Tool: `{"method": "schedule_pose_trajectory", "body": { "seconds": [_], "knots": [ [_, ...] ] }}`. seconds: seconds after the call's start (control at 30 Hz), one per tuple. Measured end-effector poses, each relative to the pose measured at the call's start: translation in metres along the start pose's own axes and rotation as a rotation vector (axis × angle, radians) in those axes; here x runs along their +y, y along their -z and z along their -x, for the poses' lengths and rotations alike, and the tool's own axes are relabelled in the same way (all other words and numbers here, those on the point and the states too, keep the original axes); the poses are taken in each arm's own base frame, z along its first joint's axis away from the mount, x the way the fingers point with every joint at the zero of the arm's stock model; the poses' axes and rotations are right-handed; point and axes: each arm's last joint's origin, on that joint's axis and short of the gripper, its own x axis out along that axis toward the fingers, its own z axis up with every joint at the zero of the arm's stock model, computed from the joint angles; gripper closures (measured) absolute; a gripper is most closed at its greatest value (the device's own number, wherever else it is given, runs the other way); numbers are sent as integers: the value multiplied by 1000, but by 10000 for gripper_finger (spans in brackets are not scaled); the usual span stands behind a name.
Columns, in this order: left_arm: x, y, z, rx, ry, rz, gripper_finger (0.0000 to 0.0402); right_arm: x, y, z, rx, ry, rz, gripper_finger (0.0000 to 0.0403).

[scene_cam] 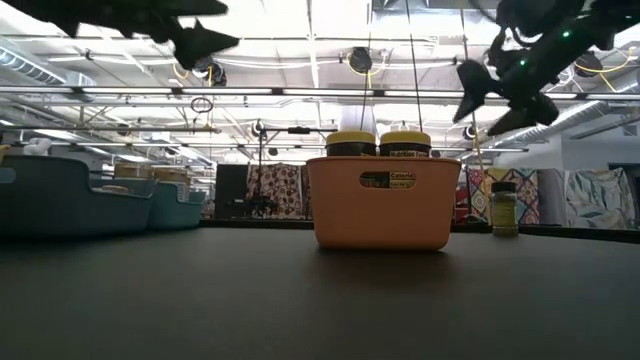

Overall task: Sort spices by type
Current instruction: Put the seasoning bottle into the yellow bin

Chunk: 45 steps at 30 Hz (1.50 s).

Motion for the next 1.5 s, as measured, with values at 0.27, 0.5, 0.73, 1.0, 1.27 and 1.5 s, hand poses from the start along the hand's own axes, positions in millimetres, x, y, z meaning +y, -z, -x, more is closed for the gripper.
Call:
{"method": "schedule_pose_trajectory", "body": {
  "seconds": [0.27,0.5,0.73,1.0,1.27,1.5],
  "knots": [
    [26,-3,-25,-108,0,-24,96,-19,-26,-27,133,298,1,28],
    [34,21,-45,-38,-7,-24,96,-23,-36,-66,279,463,34,28],
    [41,22,-45,-39,-56,-47,96,-38,-33,-99,415,584,25,28],
    [39,23,-45,-38,-14,-71,96,-50,-29,-112,491,582,27,28],
    [39,22,-45,-44,-11,-74,96,-53,-29,-113,495,579,-12,28],
    [39,21,-45,-49,-11,-75,96,-53,-29,-113,491,584,-40,60]
  ]
}}
